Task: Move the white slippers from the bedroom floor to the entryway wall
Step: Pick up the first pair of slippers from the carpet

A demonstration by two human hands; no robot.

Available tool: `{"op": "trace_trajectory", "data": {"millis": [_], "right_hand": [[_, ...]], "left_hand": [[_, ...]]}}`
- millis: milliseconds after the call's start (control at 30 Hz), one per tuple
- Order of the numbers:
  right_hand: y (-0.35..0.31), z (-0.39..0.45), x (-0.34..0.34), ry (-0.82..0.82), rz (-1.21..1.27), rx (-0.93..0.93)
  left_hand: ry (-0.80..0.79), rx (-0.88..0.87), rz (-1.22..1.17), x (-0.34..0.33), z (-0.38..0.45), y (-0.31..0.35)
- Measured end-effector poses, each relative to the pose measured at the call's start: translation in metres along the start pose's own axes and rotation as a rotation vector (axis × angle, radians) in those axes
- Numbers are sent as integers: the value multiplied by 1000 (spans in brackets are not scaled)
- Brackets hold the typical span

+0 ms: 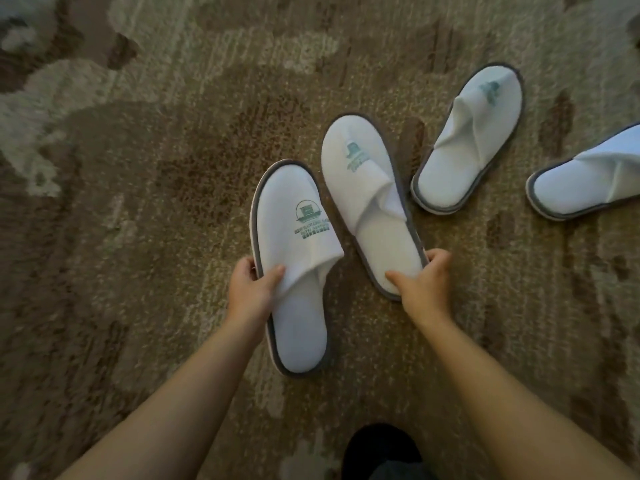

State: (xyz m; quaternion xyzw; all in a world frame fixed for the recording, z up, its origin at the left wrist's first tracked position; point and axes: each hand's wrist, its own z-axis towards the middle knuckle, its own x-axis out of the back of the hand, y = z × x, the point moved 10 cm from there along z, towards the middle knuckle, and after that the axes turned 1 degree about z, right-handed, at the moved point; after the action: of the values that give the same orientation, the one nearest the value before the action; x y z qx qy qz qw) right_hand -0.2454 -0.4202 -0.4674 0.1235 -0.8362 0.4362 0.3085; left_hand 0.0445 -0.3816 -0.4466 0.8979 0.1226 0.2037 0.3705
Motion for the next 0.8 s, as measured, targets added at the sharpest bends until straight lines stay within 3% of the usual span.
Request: {"op": "trace_trajectory", "data": {"millis": [133,300,600,800], "right_hand": [[-40,-12,13,-17,134,151],[-125,-66,89,35,274,197],[-336,-168,323,-26,350,170],[-418,-204,460,67,437,177]], "left_hand": [[4,-22,-52,12,-14,24],[5,-42,-68,47,-82,103],[-30,-238,79,80,-268,385],[-133,-348,5,52,-363,539]]}}
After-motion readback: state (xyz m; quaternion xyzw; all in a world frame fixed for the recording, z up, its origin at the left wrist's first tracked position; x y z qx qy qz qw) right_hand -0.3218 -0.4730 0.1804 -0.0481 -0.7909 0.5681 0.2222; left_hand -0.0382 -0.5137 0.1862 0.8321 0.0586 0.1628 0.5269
